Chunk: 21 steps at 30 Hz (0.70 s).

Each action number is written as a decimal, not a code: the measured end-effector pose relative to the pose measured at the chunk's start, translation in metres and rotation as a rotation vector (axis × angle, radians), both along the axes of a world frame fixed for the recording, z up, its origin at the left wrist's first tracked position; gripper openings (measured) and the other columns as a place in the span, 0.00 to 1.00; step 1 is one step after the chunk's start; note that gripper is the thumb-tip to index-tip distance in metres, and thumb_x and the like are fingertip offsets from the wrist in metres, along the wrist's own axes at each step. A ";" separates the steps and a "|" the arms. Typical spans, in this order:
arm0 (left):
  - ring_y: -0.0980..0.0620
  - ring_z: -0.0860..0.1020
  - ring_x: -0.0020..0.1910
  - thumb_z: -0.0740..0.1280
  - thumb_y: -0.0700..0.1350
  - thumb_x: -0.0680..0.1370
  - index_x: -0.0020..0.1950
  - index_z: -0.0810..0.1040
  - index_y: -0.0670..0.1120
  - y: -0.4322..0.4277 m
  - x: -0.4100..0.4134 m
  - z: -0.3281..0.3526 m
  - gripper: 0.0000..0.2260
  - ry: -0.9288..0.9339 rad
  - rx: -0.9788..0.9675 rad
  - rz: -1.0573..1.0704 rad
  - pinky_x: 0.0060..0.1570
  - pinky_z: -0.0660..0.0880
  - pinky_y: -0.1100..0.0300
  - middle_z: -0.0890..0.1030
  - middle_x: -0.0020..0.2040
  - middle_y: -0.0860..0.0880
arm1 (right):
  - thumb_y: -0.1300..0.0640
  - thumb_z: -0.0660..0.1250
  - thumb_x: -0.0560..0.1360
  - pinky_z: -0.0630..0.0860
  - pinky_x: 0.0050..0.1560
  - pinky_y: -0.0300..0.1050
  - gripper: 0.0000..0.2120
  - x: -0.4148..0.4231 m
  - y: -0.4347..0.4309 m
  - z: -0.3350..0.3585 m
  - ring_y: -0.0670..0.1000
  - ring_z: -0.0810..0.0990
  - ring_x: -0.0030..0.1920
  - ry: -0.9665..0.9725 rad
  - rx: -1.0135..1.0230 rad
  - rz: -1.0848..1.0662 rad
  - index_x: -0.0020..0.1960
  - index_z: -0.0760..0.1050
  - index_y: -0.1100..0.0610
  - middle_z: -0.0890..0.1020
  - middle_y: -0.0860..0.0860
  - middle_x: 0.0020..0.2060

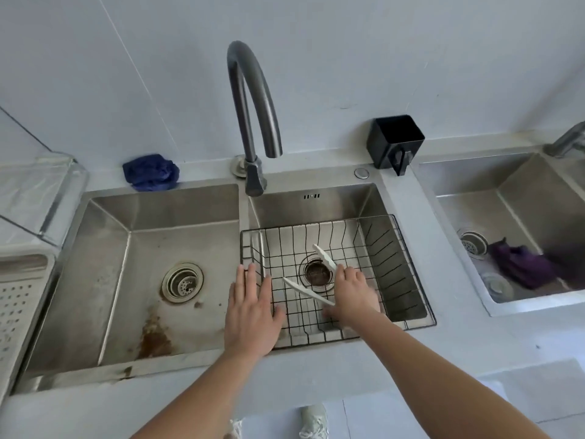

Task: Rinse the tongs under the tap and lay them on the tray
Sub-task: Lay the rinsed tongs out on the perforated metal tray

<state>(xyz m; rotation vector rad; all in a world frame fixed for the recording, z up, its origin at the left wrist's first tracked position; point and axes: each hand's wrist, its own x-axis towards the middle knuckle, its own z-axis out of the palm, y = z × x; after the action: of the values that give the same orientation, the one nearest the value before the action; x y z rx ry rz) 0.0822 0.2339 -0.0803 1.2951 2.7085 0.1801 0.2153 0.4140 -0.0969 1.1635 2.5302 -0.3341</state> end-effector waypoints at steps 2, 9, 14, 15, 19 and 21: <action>0.38 0.54 0.81 0.65 0.56 0.76 0.76 0.71 0.46 0.000 0.001 0.000 0.30 -0.001 0.003 0.011 0.77 0.60 0.43 0.60 0.81 0.40 | 0.39 0.76 0.70 0.78 0.61 0.52 0.50 0.001 0.002 -0.002 0.57 0.70 0.69 0.038 0.008 0.033 0.79 0.54 0.60 0.70 0.55 0.69; 0.38 0.52 0.82 0.66 0.53 0.77 0.75 0.71 0.45 0.000 0.002 0.004 0.28 -0.015 0.018 0.012 0.78 0.58 0.43 0.59 0.82 0.39 | 0.53 0.76 0.72 0.77 0.61 0.49 0.39 0.004 0.006 0.015 0.55 0.72 0.63 0.180 0.013 0.044 0.77 0.59 0.56 0.71 0.53 0.64; 0.38 0.51 0.82 0.65 0.54 0.77 0.77 0.67 0.43 0.001 0.002 0.006 0.30 -0.014 0.005 -0.001 0.79 0.56 0.43 0.58 0.82 0.38 | 0.54 0.76 0.72 0.78 0.59 0.47 0.40 0.012 0.007 0.030 0.55 0.72 0.63 0.234 0.005 0.014 0.77 0.59 0.57 0.70 0.54 0.63; 0.38 0.50 0.82 0.65 0.54 0.78 0.78 0.66 0.43 0.001 0.002 0.007 0.31 -0.014 -0.001 -0.003 0.79 0.55 0.43 0.58 0.82 0.38 | 0.54 0.75 0.72 0.77 0.60 0.47 0.40 0.013 0.006 0.033 0.55 0.71 0.63 0.245 0.001 0.004 0.77 0.59 0.57 0.70 0.54 0.63; 0.38 0.52 0.82 0.63 0.56 0.79 0.79 0.64 0.43 -0.001 0.002 0.010 0.32 -0.022 -0.001 0.010 0.79 0.53 0.43 0.59 0.81 0.38 | 0.52 0.75 0.72 0.75 0.61 0.48 0.40 0.014 0.003 0.047 0.56 0.71 0.64 0.315 -0.015 -0.033 0.78 0.60 0.57 0.70 0.53 0.63; 0.37 0.55 0.81 0.64 0.55 0.79 0.79 0.64 0.43 -0.005 0.002 0.013 0.32 -0.019 0.025 0.027 0.79 0.55 0.42 0.61 0.80 0.37 | 0.51 0.75 0.72 0.74 0.62 0.47 0.40 0.011 -0.001 0.054 0.56 0.71 0.63 0.354 -0.016 -0.024 0.77 0.60 0.57 0.70 0.53 0.63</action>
<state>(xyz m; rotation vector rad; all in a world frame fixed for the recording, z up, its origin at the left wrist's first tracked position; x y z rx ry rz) 0.0844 0.2290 -0.0670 1.2576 2.7169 0.2291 0.2266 0.4134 -0.0431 1.2211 2.8056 -0.6144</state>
